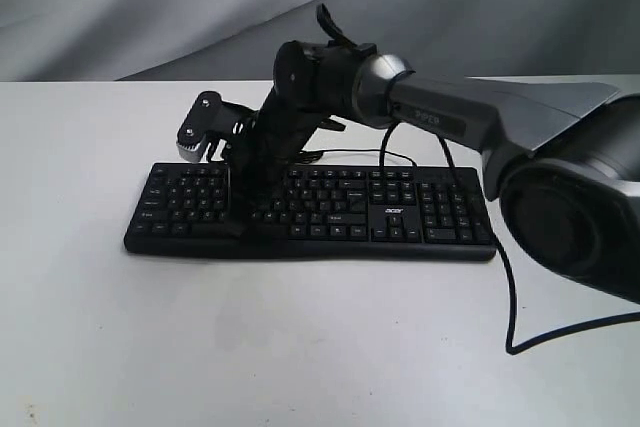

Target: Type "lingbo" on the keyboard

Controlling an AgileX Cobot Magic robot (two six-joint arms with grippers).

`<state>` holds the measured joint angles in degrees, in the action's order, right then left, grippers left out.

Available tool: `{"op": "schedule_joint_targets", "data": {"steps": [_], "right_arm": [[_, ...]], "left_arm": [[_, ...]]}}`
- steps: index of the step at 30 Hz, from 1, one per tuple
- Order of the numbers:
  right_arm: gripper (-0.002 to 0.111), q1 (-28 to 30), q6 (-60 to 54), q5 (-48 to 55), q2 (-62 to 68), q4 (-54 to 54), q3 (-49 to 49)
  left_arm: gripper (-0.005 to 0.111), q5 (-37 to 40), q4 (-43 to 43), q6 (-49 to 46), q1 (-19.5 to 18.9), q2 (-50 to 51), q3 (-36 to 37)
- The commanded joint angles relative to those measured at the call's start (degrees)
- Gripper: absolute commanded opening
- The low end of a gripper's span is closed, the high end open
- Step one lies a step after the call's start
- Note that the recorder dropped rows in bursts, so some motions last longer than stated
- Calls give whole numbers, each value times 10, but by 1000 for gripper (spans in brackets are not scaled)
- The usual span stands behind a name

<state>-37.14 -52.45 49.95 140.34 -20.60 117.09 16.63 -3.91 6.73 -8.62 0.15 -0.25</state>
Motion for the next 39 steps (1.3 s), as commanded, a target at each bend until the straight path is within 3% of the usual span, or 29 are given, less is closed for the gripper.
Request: {"op": "schedule_joint_targets", "data": {"steps": [1,21,39], "right_arm": [[0,1,15,3,-20,36,0],[0,57,15,-3,-20,43,0],[0,70,32,22,-19,46,0]], "left_arm": [[1,-3,5,2,-1,-1,2],[1,-3,5,2,-1,-1,2],[1,-3,5,2,-1,-1,2]]}}
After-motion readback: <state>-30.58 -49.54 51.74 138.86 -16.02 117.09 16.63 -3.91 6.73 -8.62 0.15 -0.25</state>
